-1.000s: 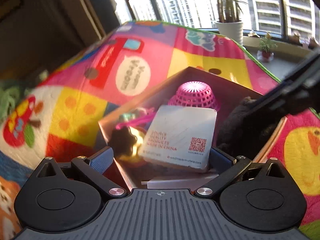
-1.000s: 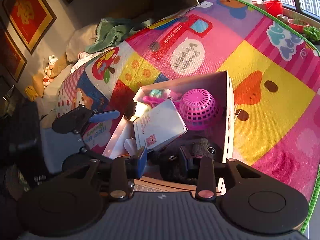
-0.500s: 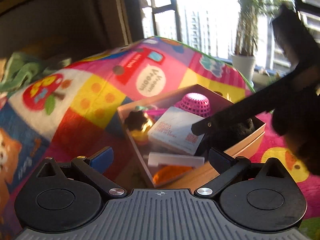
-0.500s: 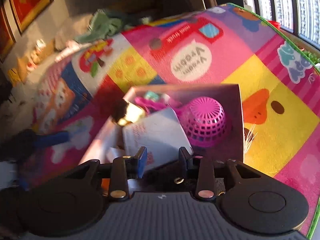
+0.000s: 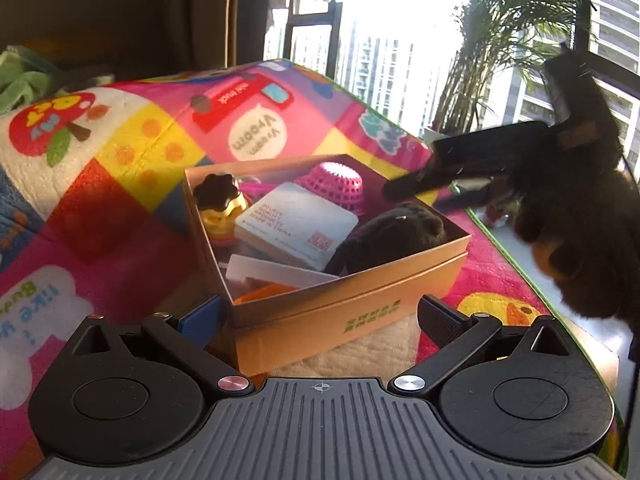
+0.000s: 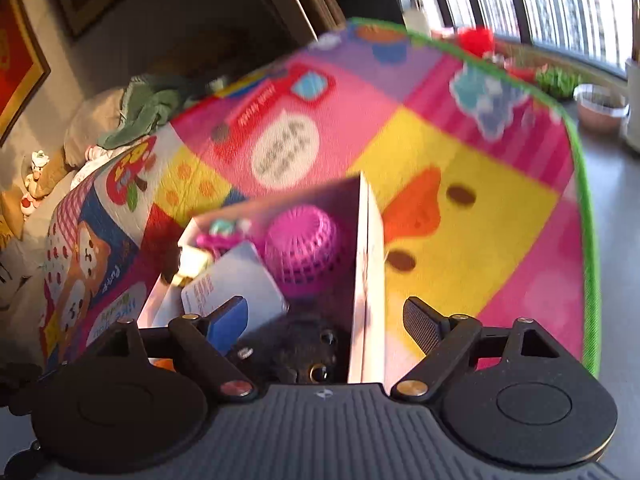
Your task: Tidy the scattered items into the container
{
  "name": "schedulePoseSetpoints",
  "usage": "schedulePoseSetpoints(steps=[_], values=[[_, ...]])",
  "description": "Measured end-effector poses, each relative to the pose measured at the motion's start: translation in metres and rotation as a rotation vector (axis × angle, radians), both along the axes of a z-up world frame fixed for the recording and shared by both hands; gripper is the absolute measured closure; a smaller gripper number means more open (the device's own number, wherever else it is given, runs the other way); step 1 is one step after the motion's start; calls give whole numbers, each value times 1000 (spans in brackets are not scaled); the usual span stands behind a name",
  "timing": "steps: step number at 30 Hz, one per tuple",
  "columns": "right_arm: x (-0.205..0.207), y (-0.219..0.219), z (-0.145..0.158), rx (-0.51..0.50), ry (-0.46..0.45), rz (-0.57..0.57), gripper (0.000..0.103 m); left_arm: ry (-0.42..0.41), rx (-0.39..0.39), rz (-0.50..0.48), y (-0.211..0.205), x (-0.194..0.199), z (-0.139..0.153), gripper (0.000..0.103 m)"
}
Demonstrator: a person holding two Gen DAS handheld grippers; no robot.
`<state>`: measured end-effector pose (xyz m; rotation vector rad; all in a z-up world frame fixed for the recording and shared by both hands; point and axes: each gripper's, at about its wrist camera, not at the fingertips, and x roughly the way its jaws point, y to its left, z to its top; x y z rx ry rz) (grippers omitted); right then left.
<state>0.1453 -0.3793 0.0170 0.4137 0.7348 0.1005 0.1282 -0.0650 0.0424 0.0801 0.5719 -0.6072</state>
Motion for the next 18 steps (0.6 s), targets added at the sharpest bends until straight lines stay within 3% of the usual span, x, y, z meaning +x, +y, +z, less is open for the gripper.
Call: schedulePoseSetpoints(steps=[2, 4, 7, 13, 18], values=[[2, 3, -8, 71, 18, 25, 11, 10, -11, -10, 4, -1, 0, 0], [1, 17, -8, 68, 3, 15, 0, 13, -22, -25, 6, -5, 0, 0], [5, 40, -5, -10, 3, 12, 0, -3, -21, -3, 6, -16, 1, 0], [24, 80, -3, 50, 9, 130, 0, 0, -31, 115, 13, -9, -1, 0], [47, 127, -3, 26, -6, 197, 0, -1, -21, 222, 38, -4, 1, 0]])
